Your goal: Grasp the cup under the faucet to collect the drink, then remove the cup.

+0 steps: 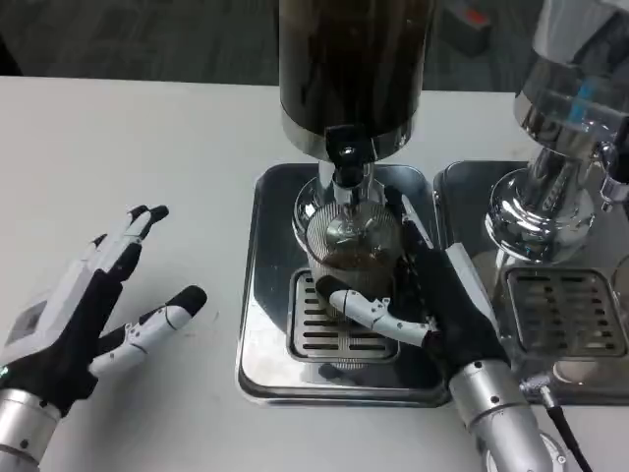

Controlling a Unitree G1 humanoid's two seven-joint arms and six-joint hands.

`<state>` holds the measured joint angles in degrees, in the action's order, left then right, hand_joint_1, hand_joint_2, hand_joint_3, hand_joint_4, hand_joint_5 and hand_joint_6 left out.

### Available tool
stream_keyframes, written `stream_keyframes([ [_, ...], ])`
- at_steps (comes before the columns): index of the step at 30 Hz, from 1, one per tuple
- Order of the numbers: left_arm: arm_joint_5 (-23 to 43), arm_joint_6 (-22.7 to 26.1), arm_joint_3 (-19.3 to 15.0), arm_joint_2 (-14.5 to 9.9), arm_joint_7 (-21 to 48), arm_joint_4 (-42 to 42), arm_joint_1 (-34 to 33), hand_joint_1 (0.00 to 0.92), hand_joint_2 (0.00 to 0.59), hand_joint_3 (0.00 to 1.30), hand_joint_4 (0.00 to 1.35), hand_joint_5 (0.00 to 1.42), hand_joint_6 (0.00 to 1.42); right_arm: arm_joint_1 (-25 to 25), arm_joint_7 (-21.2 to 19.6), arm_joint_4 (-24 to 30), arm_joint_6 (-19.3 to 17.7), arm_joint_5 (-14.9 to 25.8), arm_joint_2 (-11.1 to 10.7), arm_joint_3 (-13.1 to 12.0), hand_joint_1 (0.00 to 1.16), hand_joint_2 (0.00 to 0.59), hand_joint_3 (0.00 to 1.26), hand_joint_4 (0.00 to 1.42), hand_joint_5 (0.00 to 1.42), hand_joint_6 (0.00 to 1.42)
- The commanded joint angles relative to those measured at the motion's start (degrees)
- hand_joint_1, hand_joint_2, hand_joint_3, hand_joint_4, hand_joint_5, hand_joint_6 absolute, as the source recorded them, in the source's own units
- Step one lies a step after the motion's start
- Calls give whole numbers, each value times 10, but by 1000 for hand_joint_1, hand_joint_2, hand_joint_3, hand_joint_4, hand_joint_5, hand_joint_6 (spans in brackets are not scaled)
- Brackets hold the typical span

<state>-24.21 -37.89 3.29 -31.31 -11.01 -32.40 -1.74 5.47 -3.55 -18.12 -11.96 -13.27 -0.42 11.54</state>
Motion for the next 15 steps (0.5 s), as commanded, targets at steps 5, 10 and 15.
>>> stream_keyframes([
  [5, 8, 7, -6, -1, 6, 1, 2, 0, 158, 81, 0, 40, 0, 21, -12, -33, -16, -5, 8, 1, 848, 148, 0, 8, 96, 232],
  [10, 10, 7, -8, -1, 4, 3, 6, 0, 159, 89, 0, 43, 0, 27, -14, -44, -18, -4, 12, 3, 866, 153, 0, 97, 188, 298],
  [15, 13, 9, -8, -1, 5, 5, 9, 0, 159, 93, 0, 44, 0, 29, -23, -52, -21, -7, 14, 2, 903, 159, 35, 206, 278, 389],
])
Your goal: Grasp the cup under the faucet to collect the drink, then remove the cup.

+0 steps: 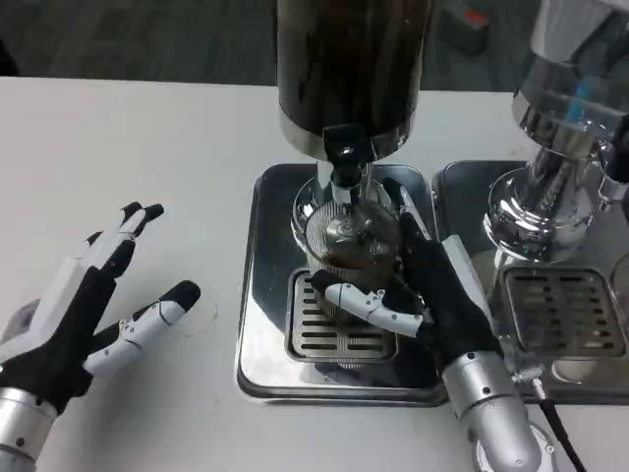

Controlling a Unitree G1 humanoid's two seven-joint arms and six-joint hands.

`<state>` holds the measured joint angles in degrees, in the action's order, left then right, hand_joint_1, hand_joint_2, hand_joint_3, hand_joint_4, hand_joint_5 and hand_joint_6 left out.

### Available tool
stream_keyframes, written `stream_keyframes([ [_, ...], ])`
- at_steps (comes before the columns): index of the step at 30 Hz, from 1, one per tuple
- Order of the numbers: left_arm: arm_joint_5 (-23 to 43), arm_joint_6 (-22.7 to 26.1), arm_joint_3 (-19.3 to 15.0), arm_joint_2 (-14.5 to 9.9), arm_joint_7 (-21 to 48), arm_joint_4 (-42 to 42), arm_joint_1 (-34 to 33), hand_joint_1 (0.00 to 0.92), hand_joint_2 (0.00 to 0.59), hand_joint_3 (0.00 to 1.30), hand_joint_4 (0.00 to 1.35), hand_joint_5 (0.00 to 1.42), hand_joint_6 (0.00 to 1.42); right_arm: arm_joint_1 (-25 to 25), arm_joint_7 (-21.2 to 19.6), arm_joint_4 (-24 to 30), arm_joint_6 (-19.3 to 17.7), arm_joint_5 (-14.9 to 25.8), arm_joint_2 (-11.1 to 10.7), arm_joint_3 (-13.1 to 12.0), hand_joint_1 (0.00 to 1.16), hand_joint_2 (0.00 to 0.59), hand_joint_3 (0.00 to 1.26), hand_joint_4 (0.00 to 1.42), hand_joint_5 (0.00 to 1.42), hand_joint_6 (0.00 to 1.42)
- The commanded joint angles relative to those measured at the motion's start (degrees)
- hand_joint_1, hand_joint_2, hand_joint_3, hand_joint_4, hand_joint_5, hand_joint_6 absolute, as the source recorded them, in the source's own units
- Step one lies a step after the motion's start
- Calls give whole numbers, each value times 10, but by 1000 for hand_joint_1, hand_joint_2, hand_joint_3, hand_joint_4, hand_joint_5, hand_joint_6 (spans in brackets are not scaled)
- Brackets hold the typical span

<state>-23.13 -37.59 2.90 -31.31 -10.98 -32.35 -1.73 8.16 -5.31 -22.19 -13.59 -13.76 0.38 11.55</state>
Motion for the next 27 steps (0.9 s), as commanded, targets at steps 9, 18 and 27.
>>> stream_keyframes([
  [9, 2, 4, -2, -1, 6, 2, 7, 0, 159, 95, 0, 44, 0, -2, -27, -9, -6, -10, 9, 1, 953, 176, 182, 357, 417, 532],
  [18, 3, 5, -1, 0, 7, 3, 9, 0, 163, 96, 0, 44, 0, -8, -56, -7, -17, -15, 17, -2, 968, 186, 267, 453, 527, 670],
  [27, 3, 4, 0, 0, 9, 1, 8, 0, 164, 102, 0, 44, 0, -14, -84, 0, -29, -19, 25, -6, 1001, 196, 324, 514, 620, 809],
])
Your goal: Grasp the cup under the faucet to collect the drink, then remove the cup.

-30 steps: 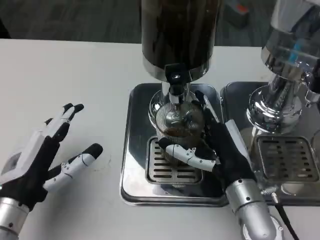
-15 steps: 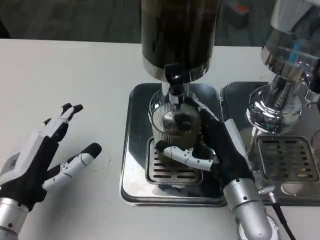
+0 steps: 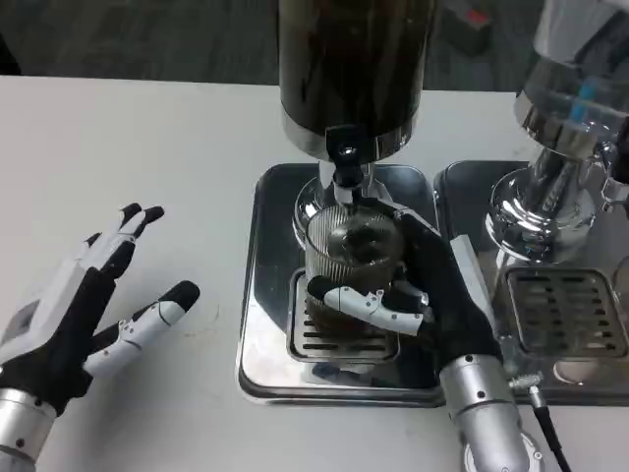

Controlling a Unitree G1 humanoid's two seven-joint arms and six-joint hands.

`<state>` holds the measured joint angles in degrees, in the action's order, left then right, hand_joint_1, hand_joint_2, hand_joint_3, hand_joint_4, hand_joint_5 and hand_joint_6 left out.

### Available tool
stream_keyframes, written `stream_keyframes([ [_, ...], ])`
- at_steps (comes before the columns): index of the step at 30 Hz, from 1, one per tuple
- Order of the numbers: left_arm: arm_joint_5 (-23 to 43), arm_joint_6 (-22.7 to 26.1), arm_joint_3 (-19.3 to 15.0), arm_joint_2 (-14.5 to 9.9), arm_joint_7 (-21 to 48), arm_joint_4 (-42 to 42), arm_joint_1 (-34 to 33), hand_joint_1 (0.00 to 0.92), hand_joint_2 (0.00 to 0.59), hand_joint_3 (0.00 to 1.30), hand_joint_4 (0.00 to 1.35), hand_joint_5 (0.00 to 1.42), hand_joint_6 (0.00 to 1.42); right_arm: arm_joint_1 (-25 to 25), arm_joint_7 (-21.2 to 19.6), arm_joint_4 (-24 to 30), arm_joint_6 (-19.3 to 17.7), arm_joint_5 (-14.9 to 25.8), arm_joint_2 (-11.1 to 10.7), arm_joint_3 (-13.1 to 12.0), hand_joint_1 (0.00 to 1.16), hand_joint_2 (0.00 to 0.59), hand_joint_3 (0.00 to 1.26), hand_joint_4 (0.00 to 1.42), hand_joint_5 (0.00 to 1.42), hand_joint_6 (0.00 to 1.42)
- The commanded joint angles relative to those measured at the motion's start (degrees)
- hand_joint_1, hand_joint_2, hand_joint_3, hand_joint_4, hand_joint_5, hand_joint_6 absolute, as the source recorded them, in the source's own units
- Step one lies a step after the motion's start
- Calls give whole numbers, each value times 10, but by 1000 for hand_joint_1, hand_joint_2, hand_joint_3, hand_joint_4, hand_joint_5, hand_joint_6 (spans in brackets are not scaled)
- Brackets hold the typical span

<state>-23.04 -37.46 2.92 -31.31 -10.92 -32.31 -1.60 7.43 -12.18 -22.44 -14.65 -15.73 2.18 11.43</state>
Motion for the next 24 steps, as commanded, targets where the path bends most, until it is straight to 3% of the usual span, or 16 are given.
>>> stream_keyframes([
  [1, 2, 3, 0, 0, 9, 1, 7, 0, 165, 103, 0, 44, 0, -8, -19, 3, -20, -1, 7, -5, 1004, 195, 332, 518, 634, 830],
  [16, 3, -2, 1, 2, 14, -4, 1, 0, 165, 107, 0, 44, 0, -17, -54, 8, -32, -20, 9, -5, 1045, 189, 387, 538, 704, 956],
  [24, 1, -3, 7, 7, 16, -12, -9, 0, 165, 107, 0, 44, 0, -31, -66, 51, -31, -43, 3, -3, 1039, 187, 389, 538, 707, 983],
])
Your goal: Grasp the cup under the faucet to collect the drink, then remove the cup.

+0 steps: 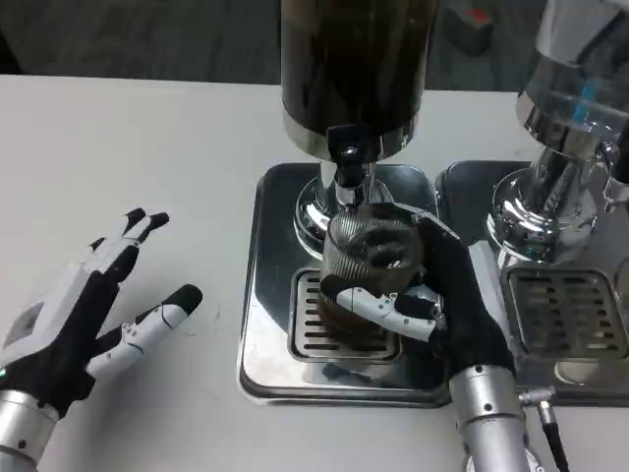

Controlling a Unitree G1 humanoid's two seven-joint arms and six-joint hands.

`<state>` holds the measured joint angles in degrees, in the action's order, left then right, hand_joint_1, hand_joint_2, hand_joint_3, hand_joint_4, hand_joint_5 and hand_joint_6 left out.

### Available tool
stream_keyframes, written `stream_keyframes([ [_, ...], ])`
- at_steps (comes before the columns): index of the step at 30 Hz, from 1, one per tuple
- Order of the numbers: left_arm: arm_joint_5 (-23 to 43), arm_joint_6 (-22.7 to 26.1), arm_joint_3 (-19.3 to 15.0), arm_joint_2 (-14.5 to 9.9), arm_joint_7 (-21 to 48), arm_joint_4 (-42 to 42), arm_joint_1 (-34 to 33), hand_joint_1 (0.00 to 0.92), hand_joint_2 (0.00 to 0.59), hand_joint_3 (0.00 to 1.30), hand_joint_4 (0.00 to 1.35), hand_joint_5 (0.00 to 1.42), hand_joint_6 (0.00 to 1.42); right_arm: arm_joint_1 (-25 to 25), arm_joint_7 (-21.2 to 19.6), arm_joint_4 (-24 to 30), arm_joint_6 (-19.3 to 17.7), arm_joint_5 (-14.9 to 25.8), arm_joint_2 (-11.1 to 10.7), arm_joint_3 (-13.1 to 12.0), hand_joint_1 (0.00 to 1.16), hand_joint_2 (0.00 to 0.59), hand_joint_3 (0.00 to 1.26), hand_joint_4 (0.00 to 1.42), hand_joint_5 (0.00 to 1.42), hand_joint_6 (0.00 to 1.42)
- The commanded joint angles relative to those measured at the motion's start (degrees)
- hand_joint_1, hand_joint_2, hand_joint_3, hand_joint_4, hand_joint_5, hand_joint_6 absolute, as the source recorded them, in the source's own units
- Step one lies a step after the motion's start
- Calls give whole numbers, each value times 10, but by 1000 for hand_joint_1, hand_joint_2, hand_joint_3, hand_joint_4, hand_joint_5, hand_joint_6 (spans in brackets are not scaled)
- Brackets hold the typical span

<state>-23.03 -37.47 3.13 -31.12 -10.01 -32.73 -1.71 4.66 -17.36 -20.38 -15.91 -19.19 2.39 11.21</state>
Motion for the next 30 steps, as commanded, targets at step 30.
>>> stream_keyframes([
  [30, -8, -16, 24, -2, 9, -6, -14, 0, 165, 107, 0, 44, 0, -80, -29, 142, 24, -92, -30, 11, 1046, 188, 400, 554, 748, 1062],
])
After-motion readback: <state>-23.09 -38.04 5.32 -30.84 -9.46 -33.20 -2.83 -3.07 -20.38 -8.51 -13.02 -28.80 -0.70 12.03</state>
